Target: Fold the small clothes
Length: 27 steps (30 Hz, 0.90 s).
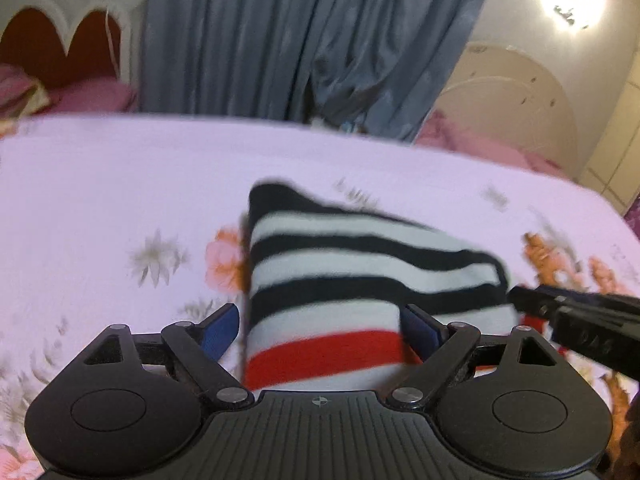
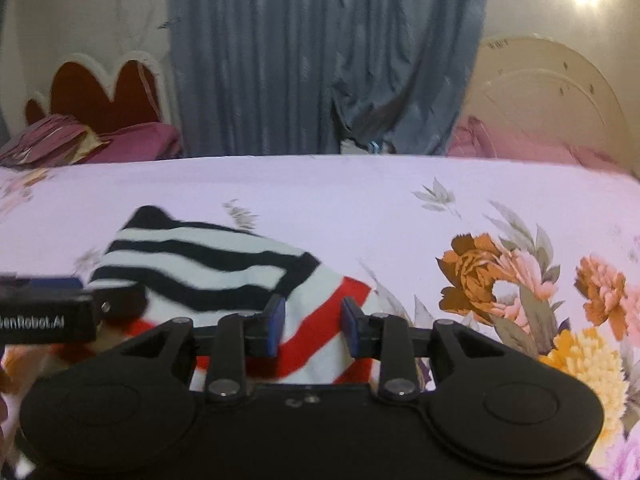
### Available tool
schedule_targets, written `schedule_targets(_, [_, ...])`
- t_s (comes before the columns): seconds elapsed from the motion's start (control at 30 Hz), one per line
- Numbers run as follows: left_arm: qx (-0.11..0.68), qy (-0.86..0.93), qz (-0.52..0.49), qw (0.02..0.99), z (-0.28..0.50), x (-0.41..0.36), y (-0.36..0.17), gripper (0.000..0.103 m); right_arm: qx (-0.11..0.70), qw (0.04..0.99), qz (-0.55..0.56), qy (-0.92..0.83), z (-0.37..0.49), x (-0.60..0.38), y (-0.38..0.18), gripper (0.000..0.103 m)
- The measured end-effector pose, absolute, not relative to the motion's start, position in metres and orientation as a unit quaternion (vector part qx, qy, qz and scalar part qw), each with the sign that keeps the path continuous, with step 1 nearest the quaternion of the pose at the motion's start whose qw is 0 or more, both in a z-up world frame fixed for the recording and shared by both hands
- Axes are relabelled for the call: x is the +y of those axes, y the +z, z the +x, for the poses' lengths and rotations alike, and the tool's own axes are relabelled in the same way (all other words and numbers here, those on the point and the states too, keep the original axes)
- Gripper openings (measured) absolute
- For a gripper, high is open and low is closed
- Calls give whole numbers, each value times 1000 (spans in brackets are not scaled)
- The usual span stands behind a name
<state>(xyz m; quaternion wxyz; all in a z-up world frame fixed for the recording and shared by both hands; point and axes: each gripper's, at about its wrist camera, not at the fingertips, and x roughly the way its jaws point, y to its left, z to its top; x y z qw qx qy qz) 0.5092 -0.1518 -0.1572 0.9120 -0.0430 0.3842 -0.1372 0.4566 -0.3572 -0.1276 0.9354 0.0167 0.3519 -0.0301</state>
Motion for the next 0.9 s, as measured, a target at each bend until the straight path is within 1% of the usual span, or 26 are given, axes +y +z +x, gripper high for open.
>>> schedule_targets(0.17, [397, -145, -78, 903, 512, -146, -172, 89, 372, 927, -8, -40, 462, -364, -151, 31])
schedule_targets(0.23, [392, -142, -69, 906, 511, -149, -167, 89, 376, 926, 2, -44, 462, -371, -152, 39])
schedule_targets(0.3, [378, -142, -51, 913, 508, -153, -166, 89, 375, 926, 6, -44, 460, -370, -149, 38])
schedule_targets(0.4, [398, -140, -81, 903, 516, -148, -174, 89, 379, 925, -4, -40, 463, -368, -154, 38])
schedule_targets(0.57, [392, -135, -49, 909, 511, -155, -166, 89, 382, 923, -2, -40, 461, -367, -144, 39])
schedule_targets(0.9, [375, -145, -20, 916, 482, -156, -145, 89, 341, 940, 24, -9, 418, -359, -105, 39])
